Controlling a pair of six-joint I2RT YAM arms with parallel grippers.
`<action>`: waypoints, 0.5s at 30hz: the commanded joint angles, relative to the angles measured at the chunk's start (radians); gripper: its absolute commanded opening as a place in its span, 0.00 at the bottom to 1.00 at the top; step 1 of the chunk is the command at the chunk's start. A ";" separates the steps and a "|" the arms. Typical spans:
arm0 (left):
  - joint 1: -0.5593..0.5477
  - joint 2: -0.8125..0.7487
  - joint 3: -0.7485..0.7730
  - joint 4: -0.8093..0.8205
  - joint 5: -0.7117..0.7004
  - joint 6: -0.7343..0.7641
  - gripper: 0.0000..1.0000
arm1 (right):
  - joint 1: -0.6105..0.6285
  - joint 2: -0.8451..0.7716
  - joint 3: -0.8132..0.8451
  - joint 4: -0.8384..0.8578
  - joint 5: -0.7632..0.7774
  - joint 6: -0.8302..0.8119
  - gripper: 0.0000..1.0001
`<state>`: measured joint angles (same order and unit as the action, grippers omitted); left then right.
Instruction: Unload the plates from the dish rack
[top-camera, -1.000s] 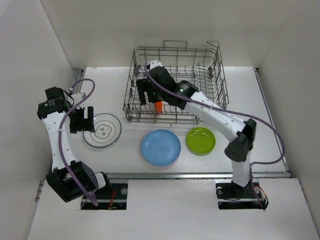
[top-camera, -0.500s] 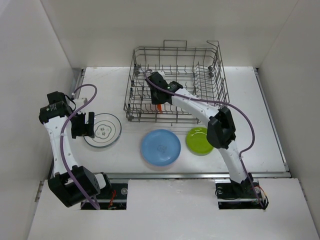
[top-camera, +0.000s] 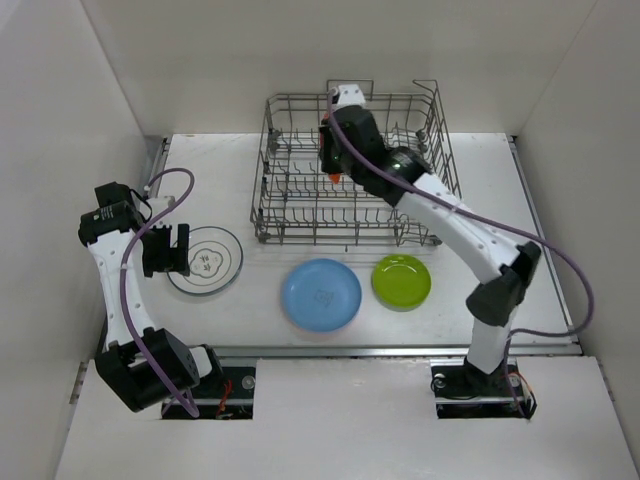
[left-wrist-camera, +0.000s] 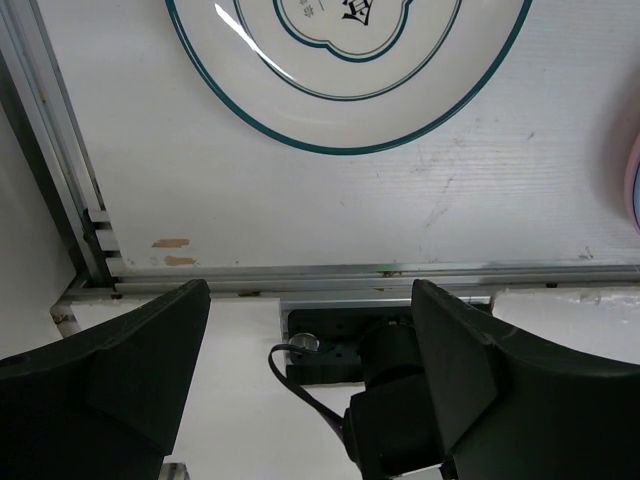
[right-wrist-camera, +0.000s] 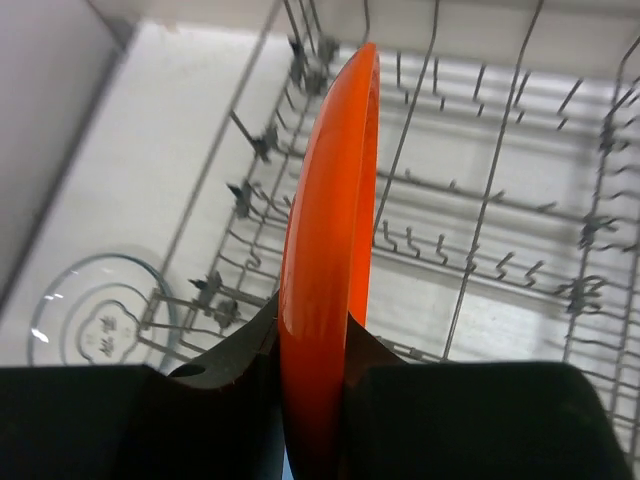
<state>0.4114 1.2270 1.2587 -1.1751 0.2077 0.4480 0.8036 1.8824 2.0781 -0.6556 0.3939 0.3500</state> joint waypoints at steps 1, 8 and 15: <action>-0.003 -0.003 0.024 -0.020 0.012 0.001 0.80 | 0.029 -0.130 -0.048 0.044 0.030 -0.080 0.00; -0.003 -0.003 0.015 0.000 0.022 0.001 0.80 | 0.072 -0.195 -0.154 -0.401 -0.411 -0.125 0.00; -0.003 0.046 0.027 0.009 0.064 -0.023 0.80 | 0.175 -0.316 -0.406 -0.589 -0.117 0.107 0.00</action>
<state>0.4114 1.2610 1.2591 -1.1694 0.2356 0.4351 0.9825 1.6230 1.6913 -1.0615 0.1207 0.3214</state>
